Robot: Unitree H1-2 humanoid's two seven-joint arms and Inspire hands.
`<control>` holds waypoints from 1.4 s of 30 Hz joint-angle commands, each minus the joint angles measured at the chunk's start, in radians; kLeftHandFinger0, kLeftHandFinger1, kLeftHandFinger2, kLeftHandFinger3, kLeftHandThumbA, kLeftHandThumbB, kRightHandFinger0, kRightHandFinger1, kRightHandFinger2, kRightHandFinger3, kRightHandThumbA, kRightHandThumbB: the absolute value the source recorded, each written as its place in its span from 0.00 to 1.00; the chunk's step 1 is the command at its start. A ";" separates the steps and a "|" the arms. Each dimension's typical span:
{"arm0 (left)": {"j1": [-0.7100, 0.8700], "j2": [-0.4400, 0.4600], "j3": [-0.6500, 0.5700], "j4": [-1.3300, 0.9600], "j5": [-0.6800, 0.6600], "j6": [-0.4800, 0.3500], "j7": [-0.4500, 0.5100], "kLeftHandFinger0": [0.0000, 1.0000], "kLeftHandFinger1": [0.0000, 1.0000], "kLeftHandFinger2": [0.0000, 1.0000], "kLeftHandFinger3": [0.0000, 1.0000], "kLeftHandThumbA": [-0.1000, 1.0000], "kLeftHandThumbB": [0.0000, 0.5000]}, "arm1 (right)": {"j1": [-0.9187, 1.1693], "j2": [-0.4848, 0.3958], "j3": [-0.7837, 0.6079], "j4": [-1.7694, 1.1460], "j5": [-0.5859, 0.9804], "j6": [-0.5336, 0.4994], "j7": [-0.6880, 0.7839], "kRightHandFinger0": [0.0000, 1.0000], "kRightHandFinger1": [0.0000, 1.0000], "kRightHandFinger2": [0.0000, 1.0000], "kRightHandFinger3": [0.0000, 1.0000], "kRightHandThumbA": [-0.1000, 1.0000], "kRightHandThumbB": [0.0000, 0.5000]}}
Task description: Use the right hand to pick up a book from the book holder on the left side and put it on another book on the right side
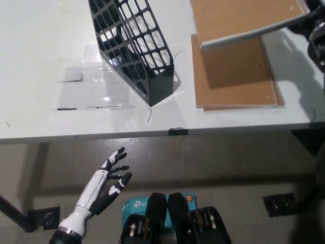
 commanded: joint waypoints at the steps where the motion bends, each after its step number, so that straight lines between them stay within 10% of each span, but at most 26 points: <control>1: 0.001 0.006 0.009 -0.019 -0.012 -0.034 0.007 0.69 0.82 1.00 1.00 0.91 0.33 | -0.066 -0.040 0.028 0.080 -0.016 -0.114 0.079 0.00 0.16 0.60 1.00 0.00 0.13; 23: -0.005 0.008 0.013 -0.009 -0.018 -0.050 0.005 0.69 0.82 1.00 1.00 0.93 0.34 | -0.018 -0.064 0.033 0.250 -0.044 -0.290 0.091 0.00 0.00 0.57 1.00 0.00 0.27; 25: -0.005 0.007 0.014 -0.008 -0.020 -0.044 0.004 0.69 0.82 1.00 1.00 0.94 0.37 | -0.016 -0.067 0.041 0.251 -0.053 -0.296 0.099 0.00 0.00 0.57 0.87 0.00 0.29; 26: -0.006 0.006 0.013 -0.005 -0.016 -0.047 0.006 0.69 0.82 1.00 1.00 0.94 0.37 | -0.013 -0.067 0.050 0.249 -0.062 -0.308 0.106 0.00 0.00 0.56 0.50 0.00 0.32; 28: -0.007 0.004 0.011 0.000 -0.011 -0.052 0.010 0.69 0.81 0.99 1.00 0.94 0.36 | -0.011 -0.067 0.056 0.247 -0.066 -0.316 0.115 0.00 0.00 0.57 0.41 0.00 0.32; 29: -0.007 0.003 0.011 0.000 -0.012 -0.050 0.009 0.69 0.81 0.99 1.00 0.95 0.36 | -0.008 -0.065 0.077 0.245 -0.086 -0.334 0.125 0.00 0.02 0.59 0.54 0.00 0.34; 31: -0.003 0.002 0.011 -0.002 -0.011 -0.051 0.011 0.68 0.81 0.99 1.00 0.95 0.35 | 0.003 -0.063 0.173 0.237 -0.182 -0.397 0.099 0.03 0.14 0.65 0.45 0.00 0.53; 32: -0.004 0.003 0.011 -0.002 -0.011 -0.050 0.010 0.68 0.81 0.99 1.00 0.95 0.35 | 0.007 -0.063 0.219 0.229 -0.217 -0.411 0.088 0.31 0.57 1.00 0.71 0.11 0.52; 34: -0.006 0.004 0.010 0.002 -0.009 -0.057 0.010 0.68 0.81 0.99 1.00 0.95 0.34 | 0.015 -0.065 0.261 0.215 -0.231 -0.412 0.112 0.88 0.96 1.00 0.89 0.18 0.56; 35: -0.007 0.003 0.011 0.002 -0.013 -0.055 0.008 0.68 0.81 0.99 1.00 0.94 0.34 | 0.019 -0.070 0.287 0.208 -0.242 -0.400 0.140 1.00 1.00 1.00 1.00 0.26 0.58; 42: -0.011 0.006 0.011 -0.002 -0.010 -0.052 0.007 0.68 0.80 0.98 1.00 0.93 0.33 | 0.039 -0.096 0.430 0.168 -0.320 -0.459 0.162 1.00 1.00 1.00 1.00 0.50 0.66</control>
